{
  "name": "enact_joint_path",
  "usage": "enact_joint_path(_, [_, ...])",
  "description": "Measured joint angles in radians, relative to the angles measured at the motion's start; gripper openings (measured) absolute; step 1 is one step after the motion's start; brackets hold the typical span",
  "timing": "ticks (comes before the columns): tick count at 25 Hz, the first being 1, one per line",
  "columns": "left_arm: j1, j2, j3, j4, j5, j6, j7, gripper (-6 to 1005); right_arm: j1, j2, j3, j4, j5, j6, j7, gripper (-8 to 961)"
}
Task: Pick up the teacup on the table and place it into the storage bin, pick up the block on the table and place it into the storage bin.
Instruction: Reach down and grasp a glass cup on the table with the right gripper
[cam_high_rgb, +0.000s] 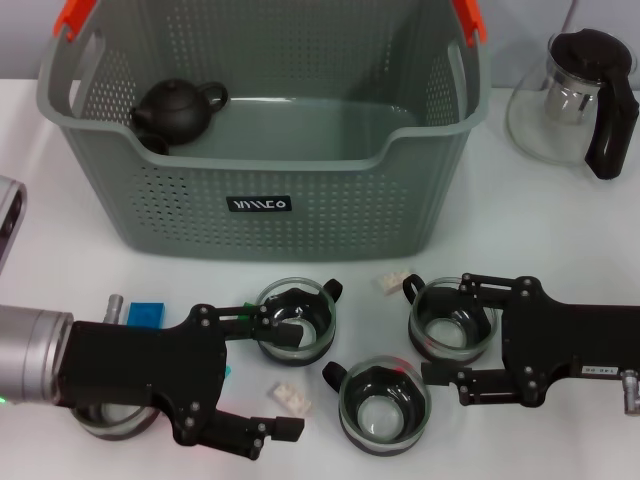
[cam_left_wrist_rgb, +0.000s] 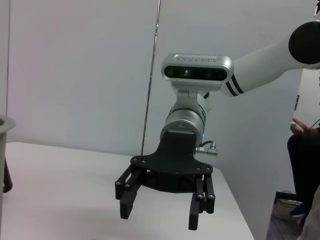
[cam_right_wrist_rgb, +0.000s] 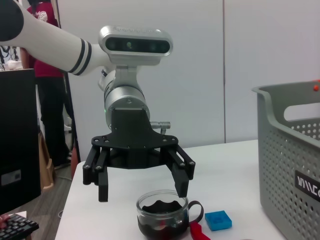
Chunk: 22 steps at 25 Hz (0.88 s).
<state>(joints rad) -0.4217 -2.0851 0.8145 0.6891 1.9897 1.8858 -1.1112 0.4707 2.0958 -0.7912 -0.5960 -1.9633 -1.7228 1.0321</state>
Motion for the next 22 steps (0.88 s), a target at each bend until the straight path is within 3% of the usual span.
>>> enact_joint_path(22, [-0.011,0.008,0.003,0.000,0.002,-0.005,-0.019,873,-0.003,-0.005,0.015,-0.001,0.004,0.000,0.003,815])
